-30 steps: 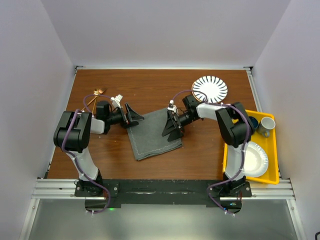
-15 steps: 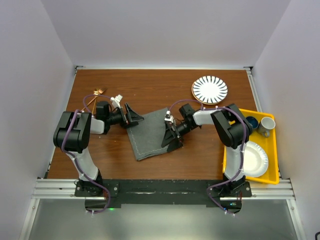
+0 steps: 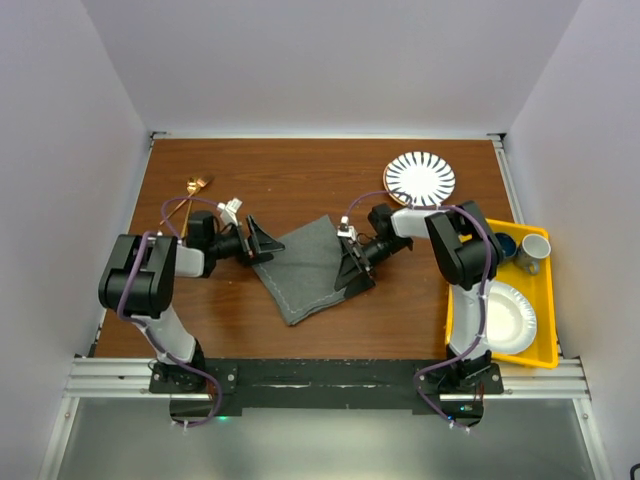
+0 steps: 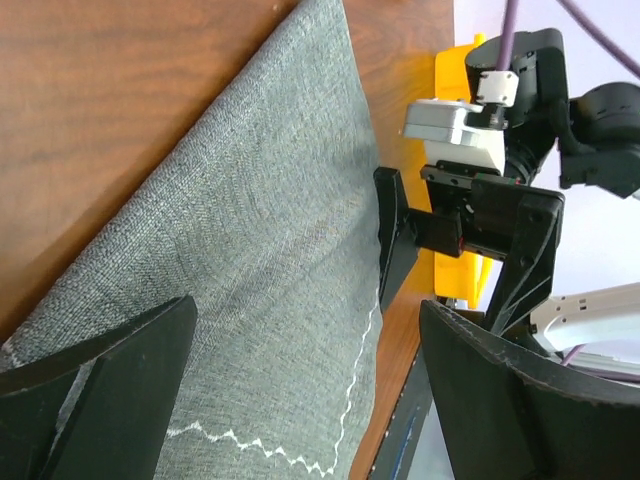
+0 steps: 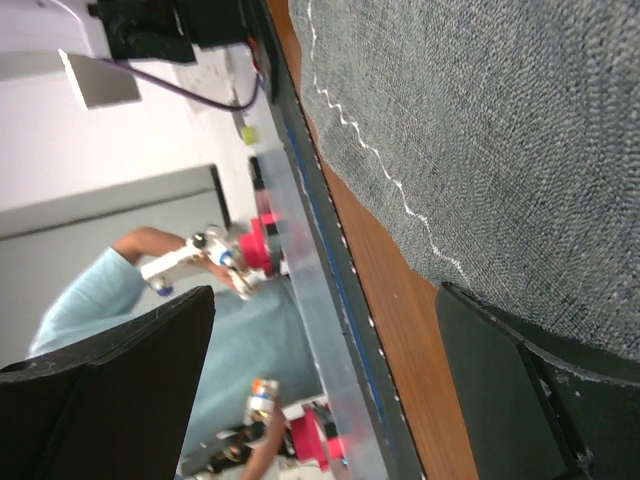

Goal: Fold the napkin into a case and place the utensils inside
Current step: Smooth out the square-folded napkin at the center of the board.

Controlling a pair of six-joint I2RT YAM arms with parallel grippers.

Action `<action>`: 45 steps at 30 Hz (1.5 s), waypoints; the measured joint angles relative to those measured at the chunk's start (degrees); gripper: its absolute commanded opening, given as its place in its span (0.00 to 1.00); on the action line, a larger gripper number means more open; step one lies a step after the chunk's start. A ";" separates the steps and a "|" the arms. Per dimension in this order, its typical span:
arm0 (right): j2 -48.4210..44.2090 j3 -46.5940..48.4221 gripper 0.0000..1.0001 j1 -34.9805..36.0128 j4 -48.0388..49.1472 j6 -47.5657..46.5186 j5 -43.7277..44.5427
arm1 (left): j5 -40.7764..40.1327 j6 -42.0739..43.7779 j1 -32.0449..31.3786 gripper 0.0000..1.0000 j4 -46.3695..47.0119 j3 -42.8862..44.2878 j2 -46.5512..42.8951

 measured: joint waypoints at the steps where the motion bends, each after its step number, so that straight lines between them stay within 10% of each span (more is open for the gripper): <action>1: 0.00 0.87 0.98 0.46 -2.12 -1.99 0.66 | 0.04 -0.07 0.07 1.00 -0.13 -0.74 -0.74; 11: -0.04 20.26 0.84 3.87 -22.49 -16.35 4.48 | 0.02 -1.57 0.35 1.00 -4.87 -2.16 -13.97; 35: 6.56 19.17 0.61 5.16 -10.21 -4.83 17.14 | -3.43 5.99 1.60 1.00 -13.66 0.87 -6.32; 40: 5.70 20.52 0.53 6.97 -10.45 -6.32 20.06 | -3.72 19.67 1.46 1.00 -27.15 4.68 -15.10; 45: 2.78 23.50 0.52 7.23 -10.08 -6.38 22.56 | -6.27 54.40 -1.44 1.00 -46.14 15.54 -26.47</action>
